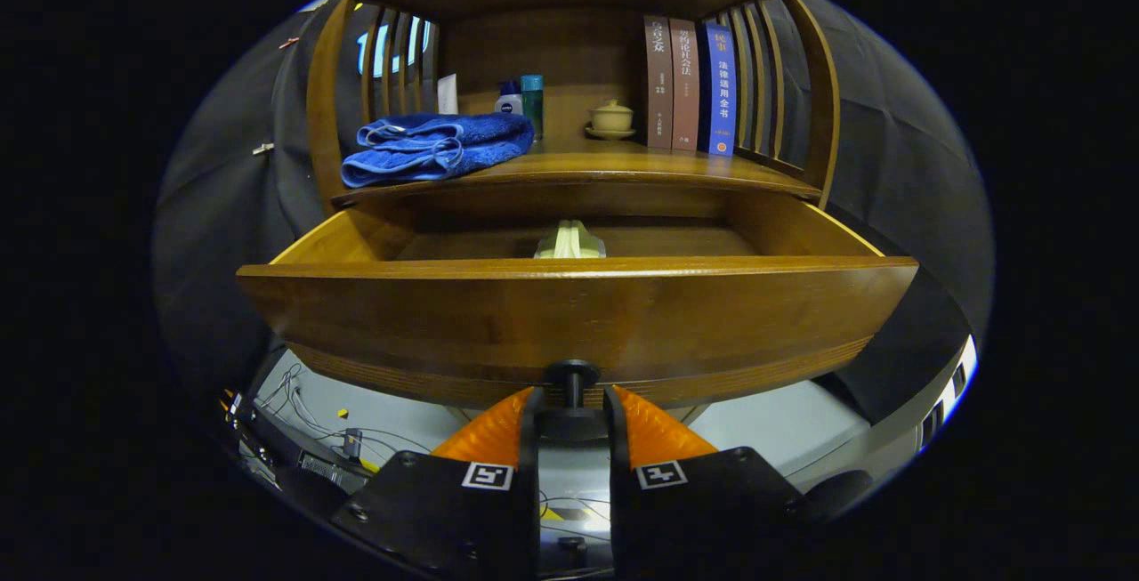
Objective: Pull open the drawer, take out the items inside it, and place them on the countertop above the cabinet.
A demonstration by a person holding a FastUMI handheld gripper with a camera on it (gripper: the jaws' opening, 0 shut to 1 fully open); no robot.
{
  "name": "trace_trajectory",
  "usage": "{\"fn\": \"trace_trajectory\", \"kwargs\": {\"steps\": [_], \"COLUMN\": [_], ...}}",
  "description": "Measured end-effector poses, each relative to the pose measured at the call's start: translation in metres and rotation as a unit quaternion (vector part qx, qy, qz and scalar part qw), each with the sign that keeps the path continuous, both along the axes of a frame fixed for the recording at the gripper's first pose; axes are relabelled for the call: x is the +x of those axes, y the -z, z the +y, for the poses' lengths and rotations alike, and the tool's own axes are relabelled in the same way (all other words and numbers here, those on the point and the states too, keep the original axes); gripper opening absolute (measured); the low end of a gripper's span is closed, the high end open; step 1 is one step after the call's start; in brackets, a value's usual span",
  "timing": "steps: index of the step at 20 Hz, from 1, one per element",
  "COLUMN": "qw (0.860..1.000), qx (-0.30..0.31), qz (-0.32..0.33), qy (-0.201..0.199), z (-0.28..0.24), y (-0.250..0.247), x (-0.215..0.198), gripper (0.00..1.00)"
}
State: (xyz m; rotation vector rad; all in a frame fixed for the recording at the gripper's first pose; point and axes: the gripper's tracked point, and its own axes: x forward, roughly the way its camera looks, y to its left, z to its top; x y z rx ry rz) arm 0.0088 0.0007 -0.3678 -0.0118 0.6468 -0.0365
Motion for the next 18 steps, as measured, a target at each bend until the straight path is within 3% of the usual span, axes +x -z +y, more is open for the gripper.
{"fn": "trace_trajectory", "kwargs": {"steps": [13,14,18], "qw": [0.999,0.999,0.999], "qx": [0.013,0.011,0.036], "qz": [0.03,0.032,0.016], "qy": [0.01,0.01,0.015], "z": [-0.006,-0.005,-0.005], "y": [0.008,0.008,-0.001], "x": [-0.04,-0.04,-0.043], "gripper": [0.38,0.41,0.82]}}
